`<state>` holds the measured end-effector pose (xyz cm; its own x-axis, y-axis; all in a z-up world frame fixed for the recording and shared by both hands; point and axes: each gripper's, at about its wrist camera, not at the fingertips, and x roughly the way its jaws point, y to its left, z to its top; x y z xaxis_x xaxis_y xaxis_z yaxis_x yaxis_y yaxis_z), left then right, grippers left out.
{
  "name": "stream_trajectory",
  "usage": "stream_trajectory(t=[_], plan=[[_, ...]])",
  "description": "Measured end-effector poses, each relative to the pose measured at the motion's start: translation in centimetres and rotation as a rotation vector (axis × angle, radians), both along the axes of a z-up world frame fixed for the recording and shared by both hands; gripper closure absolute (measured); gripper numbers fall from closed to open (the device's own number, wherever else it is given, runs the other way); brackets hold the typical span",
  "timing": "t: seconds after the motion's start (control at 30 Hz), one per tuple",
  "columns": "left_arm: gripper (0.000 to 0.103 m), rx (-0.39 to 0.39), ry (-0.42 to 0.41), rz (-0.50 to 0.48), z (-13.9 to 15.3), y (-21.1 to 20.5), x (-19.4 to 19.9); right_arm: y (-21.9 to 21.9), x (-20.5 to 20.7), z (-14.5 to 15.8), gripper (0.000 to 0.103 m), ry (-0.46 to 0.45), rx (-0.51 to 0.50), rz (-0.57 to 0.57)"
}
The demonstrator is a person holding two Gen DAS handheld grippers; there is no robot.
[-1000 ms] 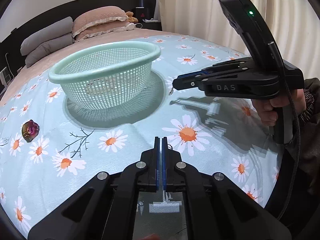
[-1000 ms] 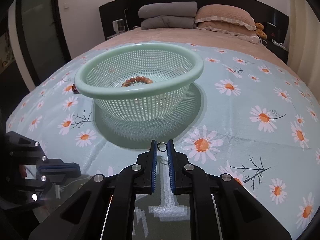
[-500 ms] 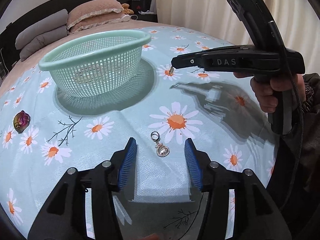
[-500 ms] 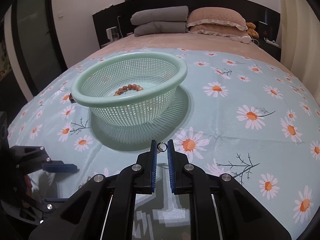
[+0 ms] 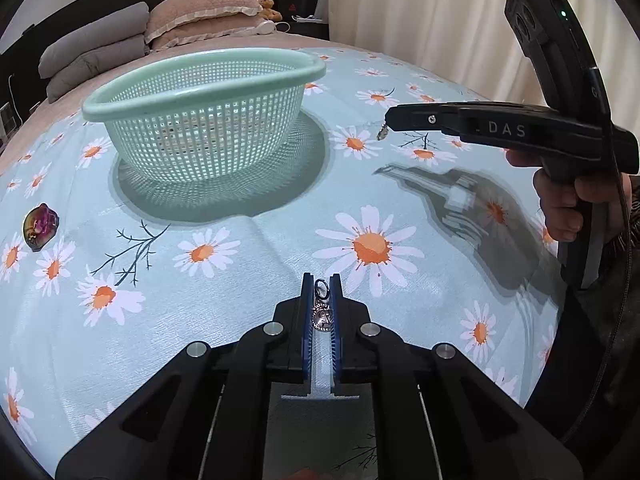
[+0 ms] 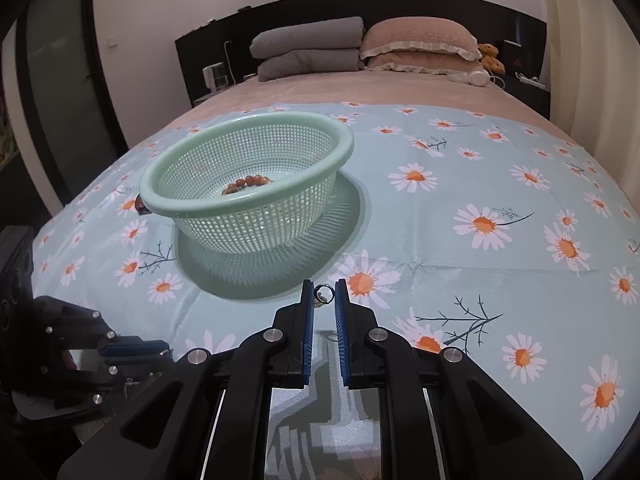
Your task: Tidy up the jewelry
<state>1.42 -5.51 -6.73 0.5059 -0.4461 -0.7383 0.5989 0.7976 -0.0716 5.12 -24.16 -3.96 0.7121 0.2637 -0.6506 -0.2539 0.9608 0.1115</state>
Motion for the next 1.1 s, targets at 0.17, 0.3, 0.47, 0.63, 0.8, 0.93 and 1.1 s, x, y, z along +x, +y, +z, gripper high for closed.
stream_trajectory(t=[0.17,0.3,0.47,0.63,0.8,0.93,1.1], plan=[[0.095,-0.009,-0.023,0.021,1.2,1.0,0.2,-0.2,-0.2,0.5,0.093,-0.016,0.009,-0.004],[0.095,-0.015,-0.047,0.032,2.1,1.8,0.3,-0.2,-0.3,0.6,0.093,-0.022,0.007,-0.004],[0.095,-0.028,-0.086,0.053,4.1,2.7,0.8,0.0,-0.3,1.1,0.093,-0.038,0.006,0.010],[0.095,0.012,-0.153,0.103,7.1,3.5,2.8,0.4,0.4,3.8,0.093,-0.099,0.040,0.053],[0.095,0.033,-0.254,0.120,11.3,4.0,5.2,1.9,2.1,7.7,0.093,-0.188,0.004,0.095],[0.095,0.024,-0.327,0.098,14.9,3.7,6.9,3.2,3.3,10.1,0.093,-0.247,-0.009,0.137],[0.095,0.014,-0.330,0.104,16.0,3.0,9.6,4.4,5.9,10.0,0.093,-0.233,0.005,0.134]])
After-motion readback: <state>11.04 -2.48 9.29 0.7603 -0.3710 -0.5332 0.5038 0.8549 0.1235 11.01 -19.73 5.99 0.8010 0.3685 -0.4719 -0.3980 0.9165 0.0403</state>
